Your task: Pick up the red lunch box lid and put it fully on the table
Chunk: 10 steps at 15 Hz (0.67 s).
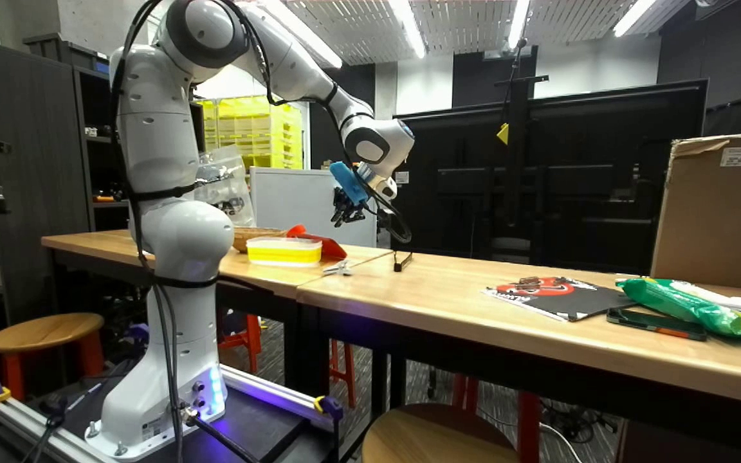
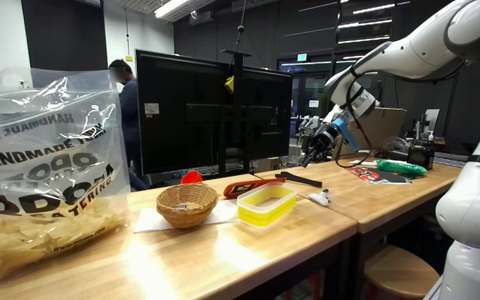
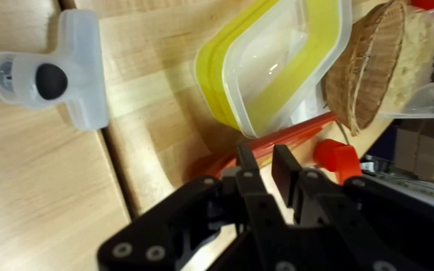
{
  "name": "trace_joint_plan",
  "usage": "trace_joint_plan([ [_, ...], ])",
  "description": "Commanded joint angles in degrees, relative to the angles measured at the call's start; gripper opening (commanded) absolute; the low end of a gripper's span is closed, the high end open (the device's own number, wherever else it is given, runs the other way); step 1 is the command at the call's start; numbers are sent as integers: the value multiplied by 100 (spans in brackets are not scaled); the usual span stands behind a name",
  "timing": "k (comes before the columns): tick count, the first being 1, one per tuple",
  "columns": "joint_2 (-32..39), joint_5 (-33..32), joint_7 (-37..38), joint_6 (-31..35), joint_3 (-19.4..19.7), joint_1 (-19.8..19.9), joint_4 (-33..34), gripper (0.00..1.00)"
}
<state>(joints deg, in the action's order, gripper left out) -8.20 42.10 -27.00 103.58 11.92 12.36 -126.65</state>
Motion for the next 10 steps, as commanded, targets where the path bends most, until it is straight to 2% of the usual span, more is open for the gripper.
trace_joint_plan([
  [1,-434,-936,1240,403,-240,-129,-285,5],
  [4,-687,-1804,2318,537,-405,-201,-415,5],
  [10,-1232,-3388,4587,329,-885,-213,-609,5],
])
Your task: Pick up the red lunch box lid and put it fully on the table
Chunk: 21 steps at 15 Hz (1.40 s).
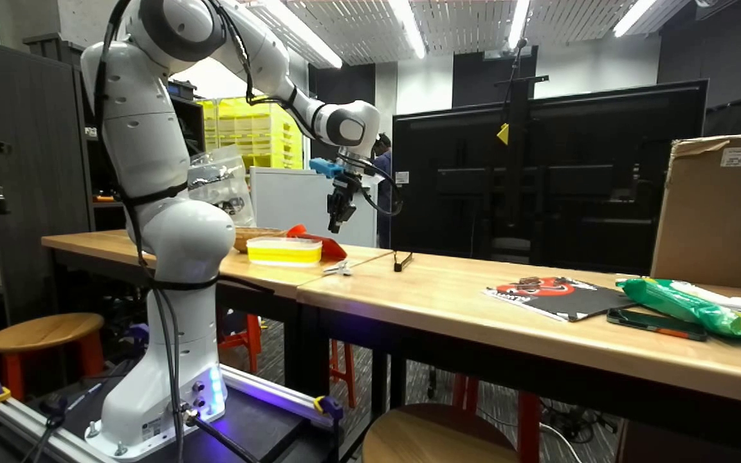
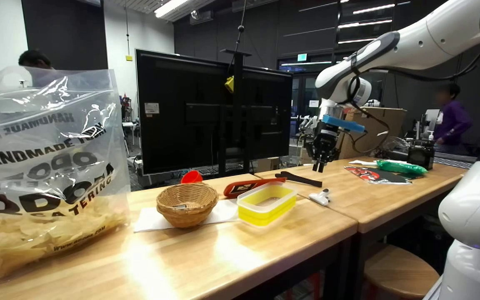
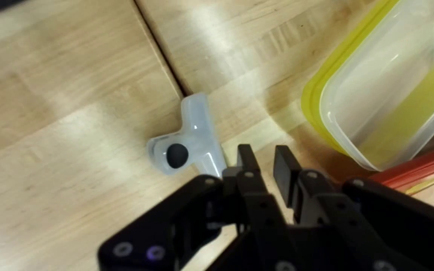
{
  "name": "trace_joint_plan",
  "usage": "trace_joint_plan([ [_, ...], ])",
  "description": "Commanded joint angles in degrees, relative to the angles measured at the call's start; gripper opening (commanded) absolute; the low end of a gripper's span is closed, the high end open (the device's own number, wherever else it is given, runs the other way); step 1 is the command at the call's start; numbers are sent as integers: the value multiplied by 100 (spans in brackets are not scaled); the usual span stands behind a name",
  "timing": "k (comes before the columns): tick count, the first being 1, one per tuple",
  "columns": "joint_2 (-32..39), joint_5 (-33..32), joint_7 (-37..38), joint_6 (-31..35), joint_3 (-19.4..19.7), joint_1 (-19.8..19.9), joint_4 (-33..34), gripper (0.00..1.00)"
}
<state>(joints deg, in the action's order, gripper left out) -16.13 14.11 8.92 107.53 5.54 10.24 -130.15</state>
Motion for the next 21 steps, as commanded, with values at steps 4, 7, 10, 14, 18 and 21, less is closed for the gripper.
trace_joint_plan([
  [4,-731,-826,1742,-135,-521,-105,-516,5],
  [7,-921,-763,2018,-130,-653,-171,-693,47],
  [10,-1079,-727,2179,-126,-743,-210,-816,62],
  [14,-1305,-746,2359,-141,-874,-238,-897,90],
  [18,-1530,-807,2522,-91,-1042,-250,-925,100],
  [21,-1566,-751,2472,-86,-1087,-277,-907,100],
])
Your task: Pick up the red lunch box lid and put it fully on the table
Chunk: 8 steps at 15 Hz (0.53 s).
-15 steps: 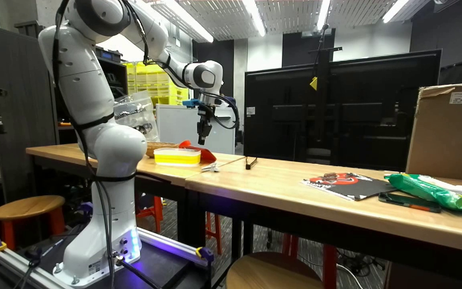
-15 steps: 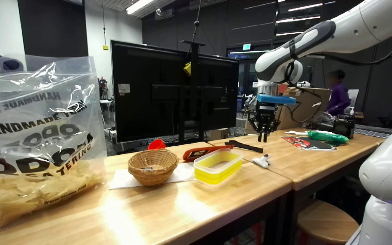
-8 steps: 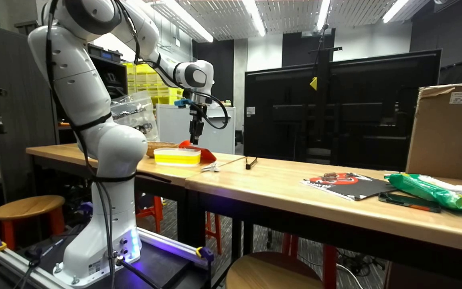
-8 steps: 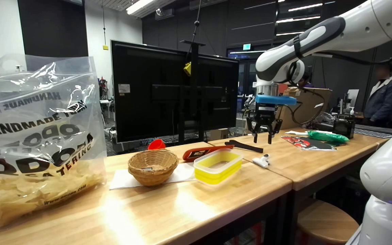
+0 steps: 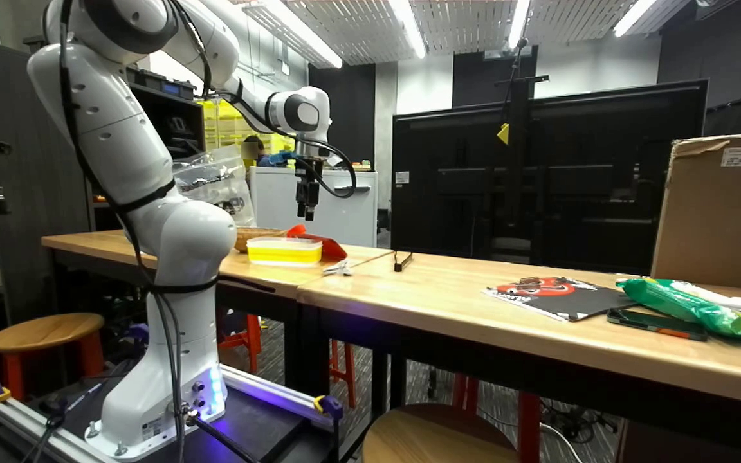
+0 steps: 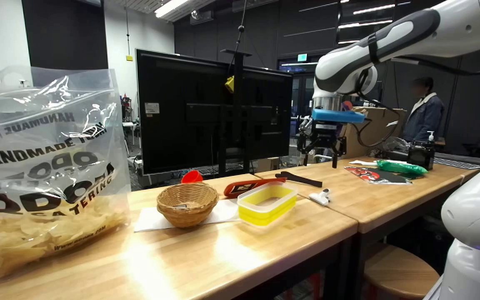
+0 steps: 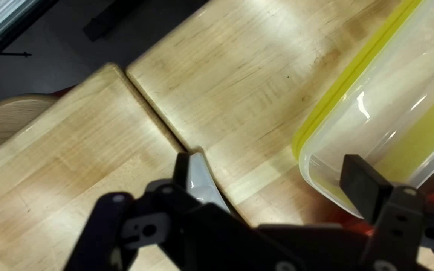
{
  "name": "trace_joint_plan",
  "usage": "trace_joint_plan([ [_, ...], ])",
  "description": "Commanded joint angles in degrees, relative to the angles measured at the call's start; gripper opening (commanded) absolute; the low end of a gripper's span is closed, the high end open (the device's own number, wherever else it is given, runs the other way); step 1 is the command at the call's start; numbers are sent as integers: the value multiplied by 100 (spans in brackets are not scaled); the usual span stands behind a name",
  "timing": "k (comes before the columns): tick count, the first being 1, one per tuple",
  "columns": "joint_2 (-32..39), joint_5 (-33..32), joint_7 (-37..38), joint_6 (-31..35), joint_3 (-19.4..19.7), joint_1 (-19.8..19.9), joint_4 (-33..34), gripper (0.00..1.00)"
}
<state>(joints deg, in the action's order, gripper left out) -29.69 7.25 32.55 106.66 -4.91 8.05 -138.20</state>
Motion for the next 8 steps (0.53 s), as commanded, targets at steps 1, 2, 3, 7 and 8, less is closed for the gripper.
trace_joint_plan([
  [1,-219,-11,123,-20,-46,-67,-90,100],
  [2,-52,-19,19,-11,3,-57,3,100],
  [3,-64,-18,23,-11,-3,-67,1,100],
  [7,-69,-18,30,-11,-5,-73,-6,100],
  [8,-69,-17,31,-11,-6,-75,-9,100],
])
